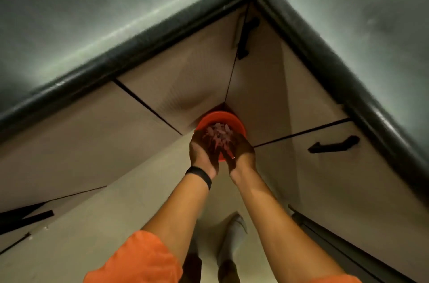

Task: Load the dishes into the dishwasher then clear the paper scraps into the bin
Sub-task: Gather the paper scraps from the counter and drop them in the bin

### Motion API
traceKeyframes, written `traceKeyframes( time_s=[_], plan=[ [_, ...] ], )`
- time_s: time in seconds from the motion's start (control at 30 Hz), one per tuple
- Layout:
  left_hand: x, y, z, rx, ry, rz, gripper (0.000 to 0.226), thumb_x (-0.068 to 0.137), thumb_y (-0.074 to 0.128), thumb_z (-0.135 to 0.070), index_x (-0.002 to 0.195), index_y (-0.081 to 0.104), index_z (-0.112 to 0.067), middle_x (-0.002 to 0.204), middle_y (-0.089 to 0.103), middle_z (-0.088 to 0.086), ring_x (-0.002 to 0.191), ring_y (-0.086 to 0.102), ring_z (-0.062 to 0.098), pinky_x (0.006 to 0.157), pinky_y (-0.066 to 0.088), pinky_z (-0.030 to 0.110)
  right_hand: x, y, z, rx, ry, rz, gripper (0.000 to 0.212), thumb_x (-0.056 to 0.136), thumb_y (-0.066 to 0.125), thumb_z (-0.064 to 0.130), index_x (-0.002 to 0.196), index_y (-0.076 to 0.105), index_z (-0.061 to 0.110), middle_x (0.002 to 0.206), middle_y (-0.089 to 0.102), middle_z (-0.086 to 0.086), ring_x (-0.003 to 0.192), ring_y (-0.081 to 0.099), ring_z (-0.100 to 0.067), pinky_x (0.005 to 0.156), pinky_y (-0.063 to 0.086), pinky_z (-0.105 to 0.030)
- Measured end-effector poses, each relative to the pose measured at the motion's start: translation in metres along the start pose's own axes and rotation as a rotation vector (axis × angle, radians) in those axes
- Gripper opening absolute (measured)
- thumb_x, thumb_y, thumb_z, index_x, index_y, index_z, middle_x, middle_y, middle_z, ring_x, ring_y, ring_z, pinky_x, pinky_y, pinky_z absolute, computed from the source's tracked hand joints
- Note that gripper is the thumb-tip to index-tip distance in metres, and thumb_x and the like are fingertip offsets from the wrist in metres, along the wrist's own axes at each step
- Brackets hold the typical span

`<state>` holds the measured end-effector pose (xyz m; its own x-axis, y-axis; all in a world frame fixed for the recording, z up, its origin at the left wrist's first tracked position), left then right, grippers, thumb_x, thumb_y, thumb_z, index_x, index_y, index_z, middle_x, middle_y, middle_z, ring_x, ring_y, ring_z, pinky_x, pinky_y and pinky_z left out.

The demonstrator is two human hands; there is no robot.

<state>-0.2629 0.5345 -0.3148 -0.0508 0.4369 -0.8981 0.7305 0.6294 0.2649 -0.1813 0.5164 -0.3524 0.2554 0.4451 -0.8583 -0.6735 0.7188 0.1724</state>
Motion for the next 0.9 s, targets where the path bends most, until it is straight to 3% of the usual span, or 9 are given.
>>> traceKeyframes(
  time_s=[0.1,0.17,0.23,0.37,0.53,0.73,0.9],
  plan=[
    [-0.056,0.009,-0.012,-0.026,0.009,0.047,0.037,0.107,0.037,-0.040,0.114,0.063,-0.015,0.130,0.062,0.016,0.115,0.060,0.029,0.097,0.048,0.041,-0.064,0.005,0.029,-0.030,-0.043,0.012,0.021,0.101,0.055,0.022,0.117,0.064,0.012,0.120,0.069,-0.012,0.109,0.066,-0.025,0.101,0.052,-0.042],
    [-0.100,0.012,-0.019,-0.029,0.034,0.109,0.044,0.107,0.037,-0.040,0.138,0.053,-0.013,0.147,0.050,0.015,0.136,0.047,0.031,0.113,0.038,0.042,-0.115,0.007,0.051,-0.009,-0.060,0.095,0.026,0.104,0.051,0.019,0.126,0.060,0.011,0.126,0.065,-0.012,0.117,0.061,-0.024,0.106,0.048,-0.041],
    [-0.148,0.015,-0.026,-0.039,0.068,0.144,0.049,0.107,0.036,-0.041,0.147,0.048,-0.014,0.154,0.043,0.014,0.144,0.039,0.029,0.120,0.030,0.042,-0.167,0.006,0.070,-0.028,-0.095,0.146,0.029,0.104,0.052,0.019,0.131,0.060,0.010,0.131,0.062,-0.010,0.123,0.058,-0.022,0.111,0.044,-0.042],
    [-0.231,0.022,-0.035,-0.033,0.134,0.218,0.049,0.106,0.037,-0.043,0.140,0.056,-0.012,0.144,0.055,0.013,0.134,0.051,0.026,0.117,0.035,0.041,-0.248,-0.004,0.100,-0.074,-0.179,0.214,0.020,0.103,0.054,0.019,0.119,0.065,0.022,0.131,0.064,-0.006,0.124,0.058,-0.019,0.109,0.046,-0.040],
    [-0.297,0.037,-0.038,-0.047,0.211,0.322,0.048,0.106,0.039,-0.042,0.132,0.062,-0.010,0.134,0.064,0.012,0.126,0.058,0.025,0.116,0.038,0.040,-0.315,-0.012,0.132,-0.014,-0.281,0.323,0.019,0.102,0.055,0.016,0.114,0.068,0.019,0.124,0.068,-0.003,0.122,0.059,-0.015,0.111,0.044,-0.037],
    [-0.322,0.065,-0.041,-0.037,0.268,0.403,0.046,0.105,0.041,-0.041,0.127,0.065,-0.008,0.124,0.070,0.013,0.121,0.062,0.026,0.114,0.041,0.040,-0.336,-0.016,0.162,0.010,-0.394,0.364,0.021,0.101,0.058,0.017,0.117,0.072,0.016,0.120,0.071,-0.003,0.118,0.064,-0.014,0.106,0.049,-0.035],
    [-0.318,0.100,-0.055,0.003,0.290,0.444,0.047,0.105,0.041,-0.040,0.127,0.065,-0.007,0.122,0.071,0.013,0.119,0.064,0.025,0.111,0.044,0.038,-0.333,-0.005,0.191,0.004,-0.477,0.365,0.020,0.100,0.057,0.014,0.113,0.073,0.014,0.108,0.076,-0.002,0.105,0.071,-0.012,0.091,0.054,-0.028]
  ],
)
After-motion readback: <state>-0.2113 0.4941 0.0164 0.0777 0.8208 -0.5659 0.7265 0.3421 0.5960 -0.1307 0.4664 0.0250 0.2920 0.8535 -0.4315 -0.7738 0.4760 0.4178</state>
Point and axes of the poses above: each hand's wrist, its own x-axis towards the middle knuckle, its own y-axis out of the palm, z = x × y, the point moved 2 cm from there along x, towards the middle knuckle
